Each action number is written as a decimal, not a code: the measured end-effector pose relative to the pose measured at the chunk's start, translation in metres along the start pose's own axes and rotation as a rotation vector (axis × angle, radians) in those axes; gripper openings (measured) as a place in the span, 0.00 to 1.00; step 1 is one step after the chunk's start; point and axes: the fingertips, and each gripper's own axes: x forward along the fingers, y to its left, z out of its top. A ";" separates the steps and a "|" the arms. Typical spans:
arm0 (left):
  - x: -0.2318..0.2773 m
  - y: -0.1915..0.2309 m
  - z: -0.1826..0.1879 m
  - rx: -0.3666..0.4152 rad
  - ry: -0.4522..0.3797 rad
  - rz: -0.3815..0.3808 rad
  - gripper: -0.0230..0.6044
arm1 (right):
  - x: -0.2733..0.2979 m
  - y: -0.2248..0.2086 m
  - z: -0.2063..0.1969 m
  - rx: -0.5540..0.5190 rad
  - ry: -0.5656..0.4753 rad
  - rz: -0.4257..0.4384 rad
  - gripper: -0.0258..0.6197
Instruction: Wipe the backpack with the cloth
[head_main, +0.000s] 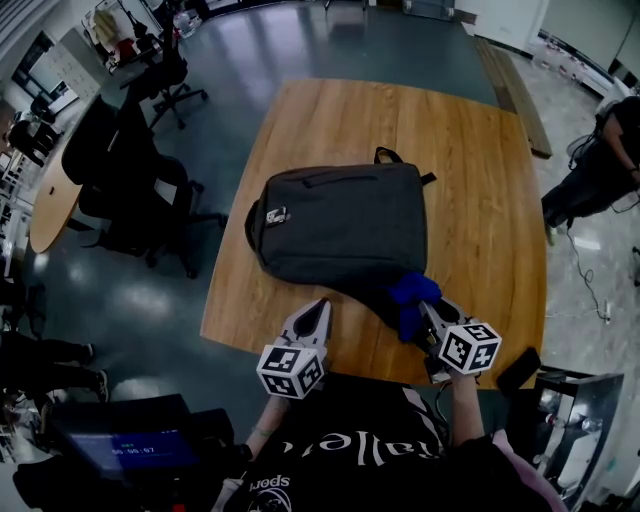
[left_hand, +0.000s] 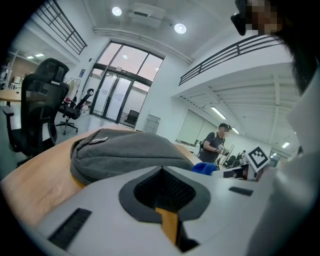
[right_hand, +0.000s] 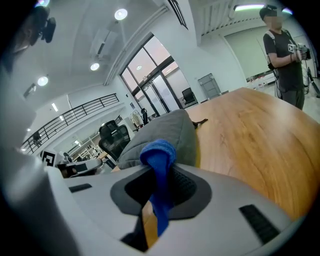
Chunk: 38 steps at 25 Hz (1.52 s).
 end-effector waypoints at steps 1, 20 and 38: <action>0.003 -0.004 -0.002 0.000 0.002 0.001 0.03 | -0.005 -0.007 0.000 0.000 0.001 -0.006 0.12; -0.004 -0.007 -0.013 0.023 0.013 0.098 0.03 | 0.000 -0.067 0.008 -0.027 0.055 0.003 0.12; -0.018 0.088 0.028 0.028 -0.035 0.126 0.03 | 0.068 -0.065 0.074 -0.205 0.097 -0.090 0.13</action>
